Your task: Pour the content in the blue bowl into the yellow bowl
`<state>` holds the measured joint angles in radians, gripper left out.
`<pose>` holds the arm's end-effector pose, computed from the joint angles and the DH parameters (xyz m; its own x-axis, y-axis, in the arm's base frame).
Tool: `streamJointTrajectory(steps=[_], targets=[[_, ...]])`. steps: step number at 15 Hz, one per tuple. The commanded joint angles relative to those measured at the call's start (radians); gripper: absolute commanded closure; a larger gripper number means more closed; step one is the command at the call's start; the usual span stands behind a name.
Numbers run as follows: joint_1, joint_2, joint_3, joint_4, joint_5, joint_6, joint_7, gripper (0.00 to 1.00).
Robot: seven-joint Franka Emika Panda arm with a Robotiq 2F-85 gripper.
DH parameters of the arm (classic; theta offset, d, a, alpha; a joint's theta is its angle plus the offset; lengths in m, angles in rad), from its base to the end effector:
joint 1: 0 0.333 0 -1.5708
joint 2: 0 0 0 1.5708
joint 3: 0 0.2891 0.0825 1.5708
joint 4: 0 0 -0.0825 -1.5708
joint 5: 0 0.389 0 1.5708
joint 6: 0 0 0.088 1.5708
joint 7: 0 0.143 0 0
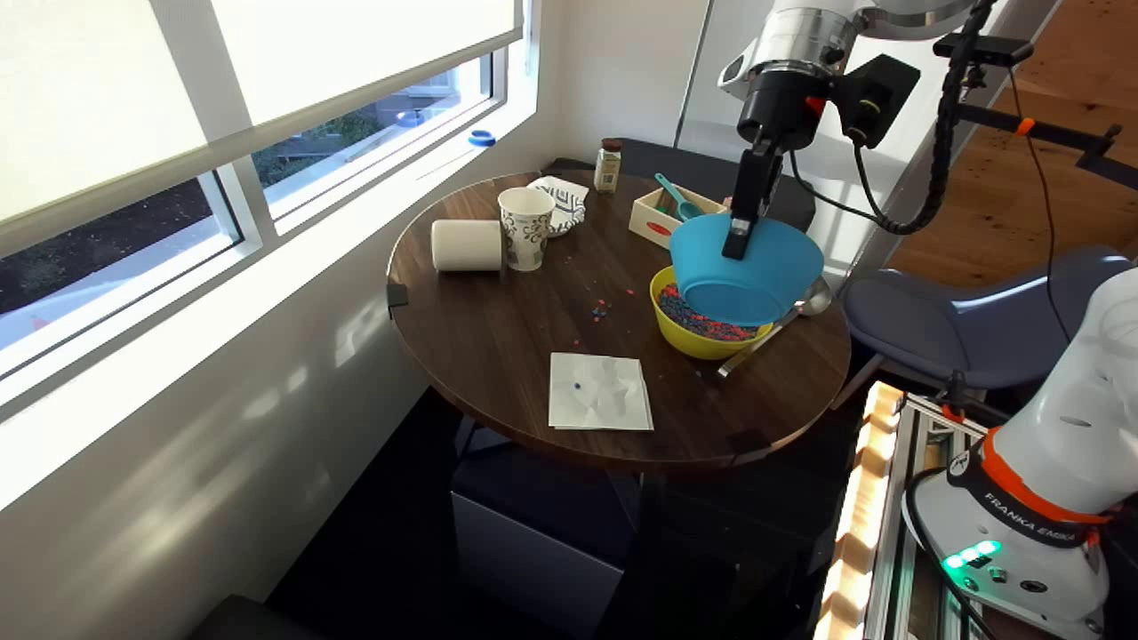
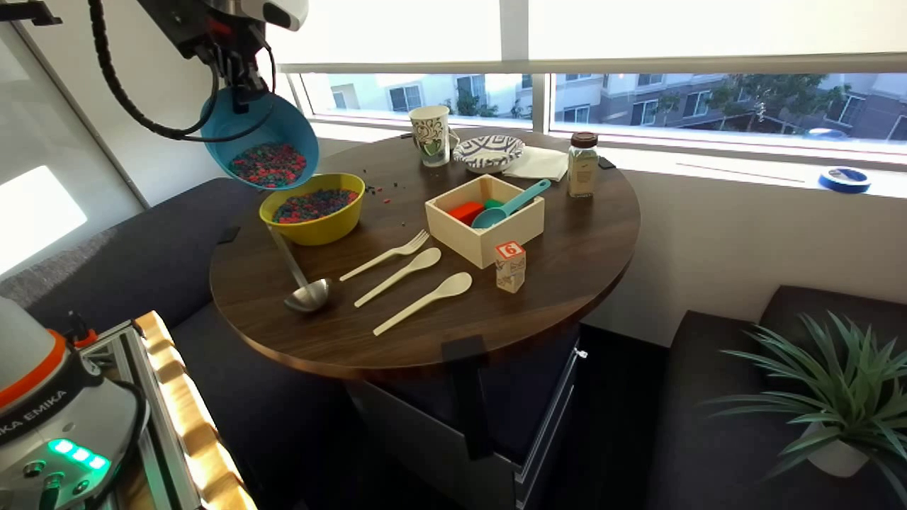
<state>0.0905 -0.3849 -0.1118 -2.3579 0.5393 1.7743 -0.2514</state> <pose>0.4239 0.0538 0.4156 0.9899 0.1040 -0.0965 0.0342 -0.8352 -0.5489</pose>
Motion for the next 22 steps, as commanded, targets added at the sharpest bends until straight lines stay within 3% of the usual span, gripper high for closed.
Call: streamJointTrajectory(steps=[1, 6, 15, 22], targets=[[-0.024, 0.011, -0.035, 0.022, 0.073, -0.088, -0.081, 0.99], [-0.060, 0.034, -0.062, 0.031, 0.128, -0.147, -0.154, 0.99], [-0.104, 0.078, -0.088, 0.041, 0.253, -0.150, -0.306, 0.99], [-0.137, 0.105, -0.092, 0.062, 0.308, -0.235, -0.379, 0.99]])
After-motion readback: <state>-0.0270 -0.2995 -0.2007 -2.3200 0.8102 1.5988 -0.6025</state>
